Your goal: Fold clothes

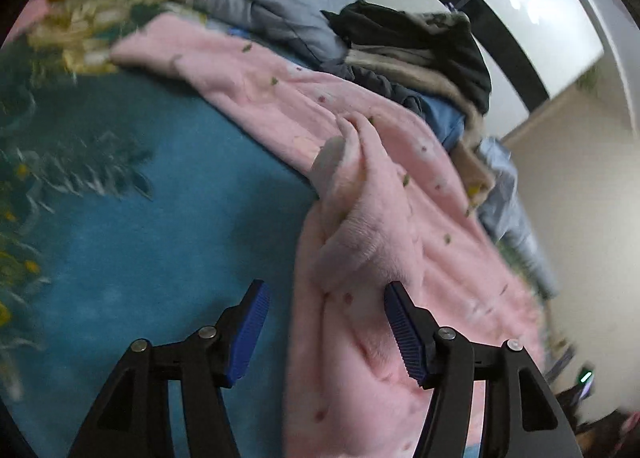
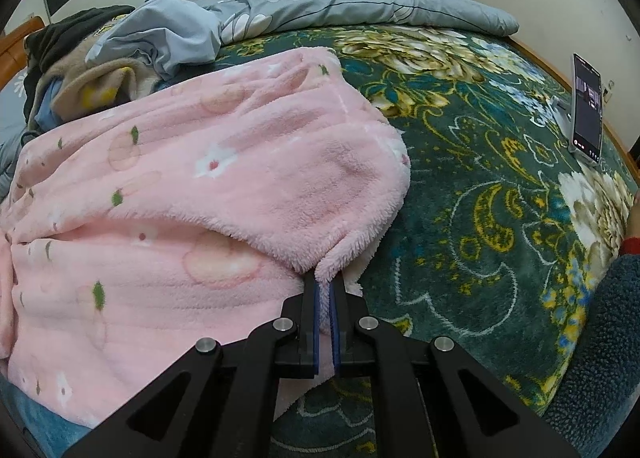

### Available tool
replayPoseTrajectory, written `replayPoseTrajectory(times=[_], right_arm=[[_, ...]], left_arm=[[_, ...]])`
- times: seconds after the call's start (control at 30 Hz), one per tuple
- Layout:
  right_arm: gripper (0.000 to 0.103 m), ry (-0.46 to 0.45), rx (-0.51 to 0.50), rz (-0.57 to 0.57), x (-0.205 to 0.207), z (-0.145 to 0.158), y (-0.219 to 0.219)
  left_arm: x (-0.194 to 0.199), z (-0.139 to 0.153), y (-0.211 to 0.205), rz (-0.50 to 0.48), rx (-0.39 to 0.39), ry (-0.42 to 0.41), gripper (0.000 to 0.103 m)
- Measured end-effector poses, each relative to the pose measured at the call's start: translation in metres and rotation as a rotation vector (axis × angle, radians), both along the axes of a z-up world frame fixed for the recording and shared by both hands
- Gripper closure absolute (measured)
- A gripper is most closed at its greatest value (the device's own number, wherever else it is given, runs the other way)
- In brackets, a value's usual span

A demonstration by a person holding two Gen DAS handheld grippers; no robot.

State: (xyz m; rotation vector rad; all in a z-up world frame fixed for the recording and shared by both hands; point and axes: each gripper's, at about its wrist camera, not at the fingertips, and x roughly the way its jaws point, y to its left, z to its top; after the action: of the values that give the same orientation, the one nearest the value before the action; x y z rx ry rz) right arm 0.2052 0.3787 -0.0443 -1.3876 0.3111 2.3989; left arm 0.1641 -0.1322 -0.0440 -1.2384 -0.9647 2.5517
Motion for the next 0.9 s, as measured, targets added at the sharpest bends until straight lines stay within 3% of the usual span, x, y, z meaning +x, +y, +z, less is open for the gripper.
replayPoseTrajectory(times=[0.07, 0.1, 0.2, 0.3, 0.43, 0.63, 0.77, 0.9], right_arm=[[0.098, -0.002, 0.0, -0.001, 0.0, 0.0, 0.0], [0.098, -0.002, 0.0, -0.001, 0.0, 0.0, 0.0], [0.098, -0.005, 0.0, -0.002, 0.0, 0.0, 0.0], [0.098, -0.007, 0.001, -0.003, 0.0, 0.0, 0.0], [0.098, -0.008, -0.002, -0.003, 0.001, 0.0, 0.001], [0.098, -0.003, -0.015, -0.008, 0.004, -0.001, 0.003], [0.098, -0.006, -0.009, -0.011, 0.002, -0.002, 0.001], [0.098, -0.009, -0.008, -0.009, 0.001, -0.003, 0.001]], left_arm=[[-0.006, 0.003, 0.007, -0.005, -0.04, 0.018, 0.041], [-0.008, 0.006, 0.011, -0.015, -0.059, 0.034, 0.048], [-0.01, 0.013, 0.024, -0.049, -0.116, 0.073, 0.081], [-0.009, 0.019, 0.027, -0.056, -0.155, 0.093, 0.092], [-0.002, 0.03, 0.004, -0.007, -0.189, 0.122, 0.093], [0.019, 0.059, -0.08, 0.208, -0.327, 0.156, 0.094], [0.038, 0.062, -0.139, 0.364, -0.411, 0.122, 0.094], [0.056, 0.042, -0.183, 0.495, -0.472, 0.031, 0.094]])
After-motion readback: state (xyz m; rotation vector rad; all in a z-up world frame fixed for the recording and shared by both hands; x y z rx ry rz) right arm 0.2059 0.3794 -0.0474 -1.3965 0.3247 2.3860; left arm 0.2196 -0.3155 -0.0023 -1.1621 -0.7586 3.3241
